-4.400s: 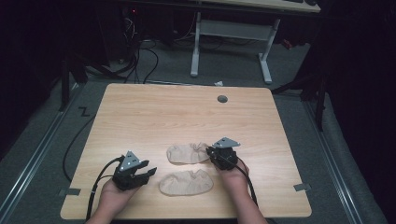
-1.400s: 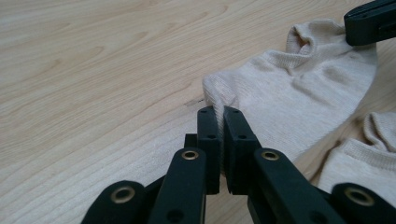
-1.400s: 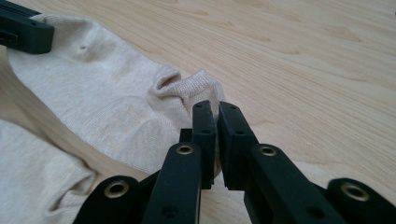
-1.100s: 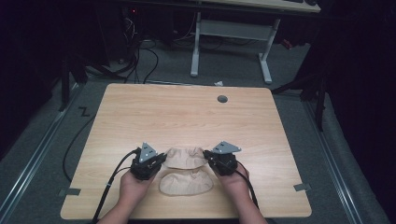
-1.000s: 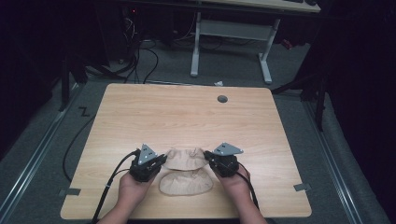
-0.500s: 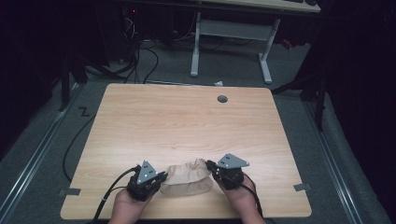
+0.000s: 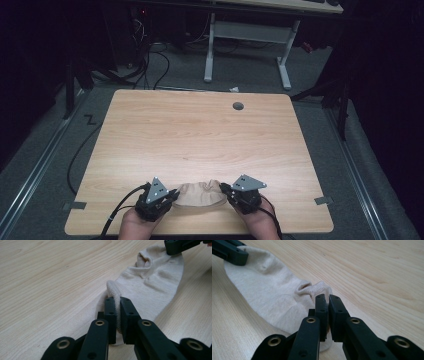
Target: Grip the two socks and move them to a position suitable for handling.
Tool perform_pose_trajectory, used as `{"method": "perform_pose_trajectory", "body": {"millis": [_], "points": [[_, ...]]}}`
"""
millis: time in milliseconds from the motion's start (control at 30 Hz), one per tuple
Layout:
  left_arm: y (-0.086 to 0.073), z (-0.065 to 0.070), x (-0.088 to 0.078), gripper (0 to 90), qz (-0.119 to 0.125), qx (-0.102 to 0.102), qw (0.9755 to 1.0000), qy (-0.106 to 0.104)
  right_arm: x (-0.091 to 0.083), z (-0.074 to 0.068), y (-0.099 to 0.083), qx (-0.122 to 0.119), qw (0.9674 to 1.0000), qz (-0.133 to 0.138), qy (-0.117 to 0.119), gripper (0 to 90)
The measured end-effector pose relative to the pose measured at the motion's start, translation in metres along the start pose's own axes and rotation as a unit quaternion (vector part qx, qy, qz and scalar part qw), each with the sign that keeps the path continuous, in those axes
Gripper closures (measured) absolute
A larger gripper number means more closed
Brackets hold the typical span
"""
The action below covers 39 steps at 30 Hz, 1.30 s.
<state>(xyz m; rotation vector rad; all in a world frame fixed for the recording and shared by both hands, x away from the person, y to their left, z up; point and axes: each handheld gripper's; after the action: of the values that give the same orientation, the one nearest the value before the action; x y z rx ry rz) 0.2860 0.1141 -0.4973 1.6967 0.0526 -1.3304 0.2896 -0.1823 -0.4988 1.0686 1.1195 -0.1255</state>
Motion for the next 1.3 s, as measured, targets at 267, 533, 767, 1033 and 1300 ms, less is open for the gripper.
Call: {"method": "perform_pose_trajectory", "body": {"millis": [267,533,767,1033,1300], "points": [[-0.002,-0.001,0.001,83.2,-0.008,0.002,1.0,0.0,-0.001,0.001,-0.001,0.0,1.0,0.002,0.002,85.9],[-0.005,0.001,0.015,80.4,-0.045,0.016,0.9987,0.019,0.007,0.006,-0.004,0.007,0.9997,-0.023,0.009,85.9],[-0.006,0.0,0.019,77.2,-0.057,0.02,0.9977,0.03,0.013,0.006,-0.005,0.008,0.9987,-0.048,0.015,85.6],[-0.006,-0.006,0.024,71.8,-0.059,0.01,0.9974,0.04,0.018,0.005,-0.006,0.003,0.9976,-0.067,0.016,80.9],[-0.004,-0.012,0.018,59.6,-0.032,-0.011,0.9991,0.027,0.013,0.009,-0.006,0.014,0.9989,-0.041,0.019,73.9]]}}
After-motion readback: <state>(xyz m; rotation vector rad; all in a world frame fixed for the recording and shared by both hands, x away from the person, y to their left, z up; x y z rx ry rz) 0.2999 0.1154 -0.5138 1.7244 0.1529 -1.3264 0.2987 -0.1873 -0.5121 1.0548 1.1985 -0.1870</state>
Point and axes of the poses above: each handheld gripper's, and its own axes: x roughly forward along the jaws, y roughly out of its top, z roughly to its right, and after that the axes turned 13 degrees about -z, right-handed
